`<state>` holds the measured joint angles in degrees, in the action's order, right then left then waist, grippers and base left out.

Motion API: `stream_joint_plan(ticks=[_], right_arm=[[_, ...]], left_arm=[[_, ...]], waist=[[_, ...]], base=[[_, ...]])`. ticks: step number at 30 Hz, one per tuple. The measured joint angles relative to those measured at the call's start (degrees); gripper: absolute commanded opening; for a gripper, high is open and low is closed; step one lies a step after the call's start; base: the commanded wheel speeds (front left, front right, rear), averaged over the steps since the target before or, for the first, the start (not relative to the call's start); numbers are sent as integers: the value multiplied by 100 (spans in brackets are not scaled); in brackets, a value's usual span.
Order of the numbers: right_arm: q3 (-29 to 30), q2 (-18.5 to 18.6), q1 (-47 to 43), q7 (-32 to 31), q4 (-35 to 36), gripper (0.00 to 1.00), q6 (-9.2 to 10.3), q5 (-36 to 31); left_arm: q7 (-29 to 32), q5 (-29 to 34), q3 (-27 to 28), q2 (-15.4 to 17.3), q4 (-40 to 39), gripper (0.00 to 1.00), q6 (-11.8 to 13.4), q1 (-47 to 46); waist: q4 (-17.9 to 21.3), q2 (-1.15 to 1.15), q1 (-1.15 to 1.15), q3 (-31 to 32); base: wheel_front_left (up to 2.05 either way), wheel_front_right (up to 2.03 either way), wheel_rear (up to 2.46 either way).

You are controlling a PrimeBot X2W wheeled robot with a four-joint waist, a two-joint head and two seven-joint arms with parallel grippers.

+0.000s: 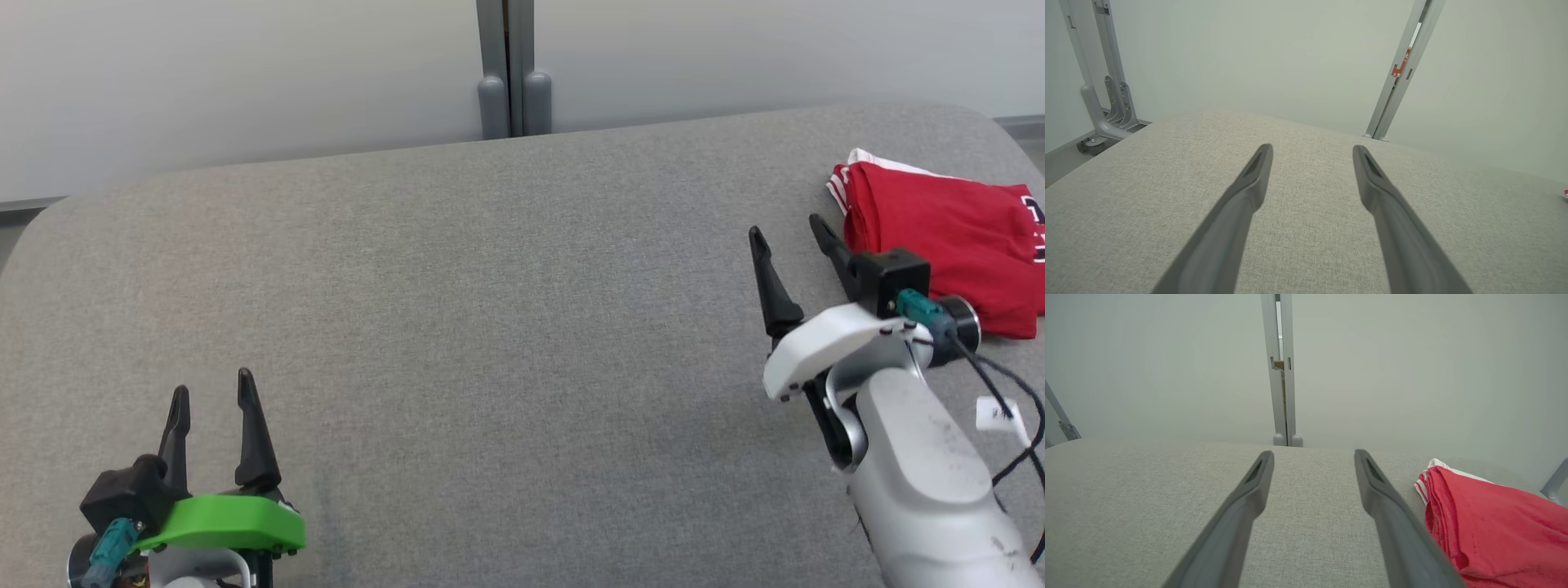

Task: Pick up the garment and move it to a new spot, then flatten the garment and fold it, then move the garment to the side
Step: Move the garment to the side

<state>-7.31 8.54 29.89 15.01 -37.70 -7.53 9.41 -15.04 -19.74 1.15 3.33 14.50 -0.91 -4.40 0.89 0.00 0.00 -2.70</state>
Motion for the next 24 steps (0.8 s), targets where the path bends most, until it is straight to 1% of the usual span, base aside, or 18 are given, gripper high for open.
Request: stream_joint_plan(ticks=[4, 9, 11, 16, 24], right_arm=[[363, -365, -759, 4, 686, 100, 0, -261], [584, -544, -1562, 3, 1329, 100, 0, -563], [579, -563, -1740, 3, 1450, 100, 0, -594], [454, -566, -2026, 3, 1703, 100, 0, -339], [325, -568, -2134, -73, 1853, 100, 0, -267]], left_arm=[[0, 53, 43, -22, -54, 100, 13, 216], [0, 154, -138, -40, -38, 100, -31, 448], [0, 174, -208, -41, -4, 100, -60, 481], [0, 189, -346, -47, 49, 100, -104, 520], [0, 112, -482, -49, 149, 100, -103, 518]], waist=[[-124, 0, 0, 119], [-195, 0, 0, 201], [-187, 0, 0, 199], [-144, 0, 0, 188], [-86, 0, 0, 170]], base=[[0, 0, 0], [0, 0, 0], [0, 0, 0], [0, 0, 0], [0, 0, 0]])
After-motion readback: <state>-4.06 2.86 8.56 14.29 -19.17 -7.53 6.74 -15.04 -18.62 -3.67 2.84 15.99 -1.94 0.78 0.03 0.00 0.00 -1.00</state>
